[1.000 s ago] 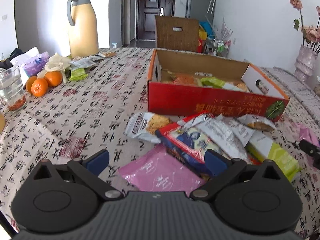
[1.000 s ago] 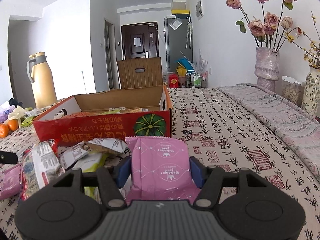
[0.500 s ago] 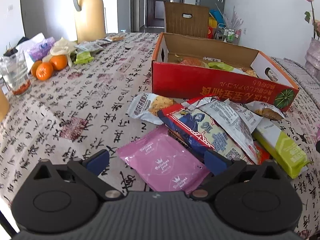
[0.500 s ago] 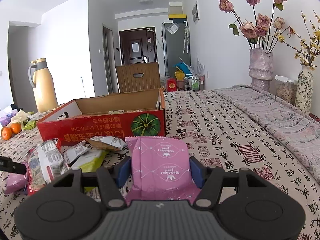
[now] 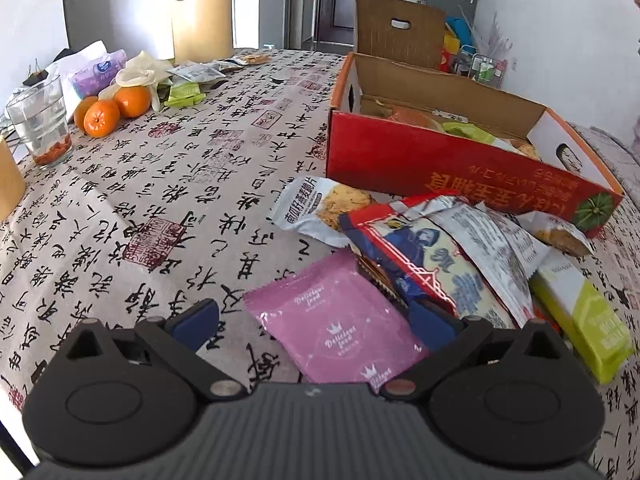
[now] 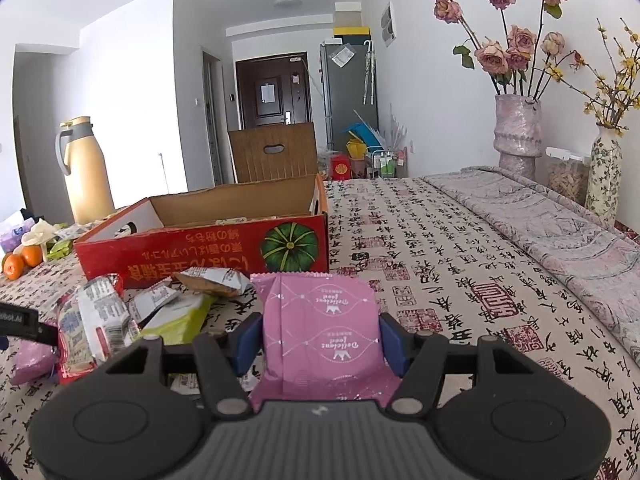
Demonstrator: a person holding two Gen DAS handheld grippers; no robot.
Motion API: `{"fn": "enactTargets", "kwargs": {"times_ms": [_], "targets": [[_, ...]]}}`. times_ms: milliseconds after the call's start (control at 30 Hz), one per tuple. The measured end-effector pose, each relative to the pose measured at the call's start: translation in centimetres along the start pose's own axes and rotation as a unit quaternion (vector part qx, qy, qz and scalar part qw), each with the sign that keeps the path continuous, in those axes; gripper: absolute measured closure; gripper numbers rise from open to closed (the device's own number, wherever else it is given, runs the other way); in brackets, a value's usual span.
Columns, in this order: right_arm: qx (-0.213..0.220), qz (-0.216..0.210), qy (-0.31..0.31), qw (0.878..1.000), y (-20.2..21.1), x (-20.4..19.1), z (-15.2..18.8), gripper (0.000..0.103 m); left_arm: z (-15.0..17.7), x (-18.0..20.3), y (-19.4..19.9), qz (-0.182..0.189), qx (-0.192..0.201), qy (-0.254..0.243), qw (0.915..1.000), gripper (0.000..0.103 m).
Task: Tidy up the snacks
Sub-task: 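Grasp the pink packet with the right gripper, then grasp a pink Delicious food packet with the left gripper while the right holds its packet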
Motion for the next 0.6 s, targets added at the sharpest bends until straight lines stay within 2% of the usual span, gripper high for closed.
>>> {"fn": "enactTargets", "kwargs": {"times_ms": [167,300,400,467,533,600], "targets": [[-0.001,0.001,-0.003,1.0,-0.2,0.2,0.1,0.042,-0.8,0.5,-0.9,-0.007,-0.016,0.011,0.9998,0.002],[-0.005,0.0,0.0,1.0,-0.4,-0.1,0.4,0.042,-0.5,1.2,-1.1,-0.006,-0.019,-0.006,0.9998,0.007],[-0.007,0.001,0.004,1.0,-0.4,-0.3,0.4,0.042,0.4,1.5,-1.4,-0.001,-0.033,-0.024,0.9992,0.015],[-0.005,0.001,0.006,1.0,-0.3,-0.4,0.2,0.042,0.6,1.6,-1.2,0.001,-0.024,-0.037,0.999,0.019],[-0.003,0.002,0.007,1.0,-0.1,-0.4,0.2,0.042,0.7,1.5,-0.9,0.007,-0.019,-0.043,0.9989,0.031],[-0.004,0.005,0.008,1.0,0.0,-0.4,0.2,0.042,0.8,1.4,-0.5,0.014,-0.015,-0.05,0.9985,0.037]]}}
Point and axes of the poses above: each gripper's, at about its wrist camera, not at the fingertips, and y roughly against the way its jaws point, x to its right, z to its underside, the point moved 6 cm from there along -y, roughly the way its jaws point, and after that the axes turned 6 degrees about x, right-handed, at the moved point
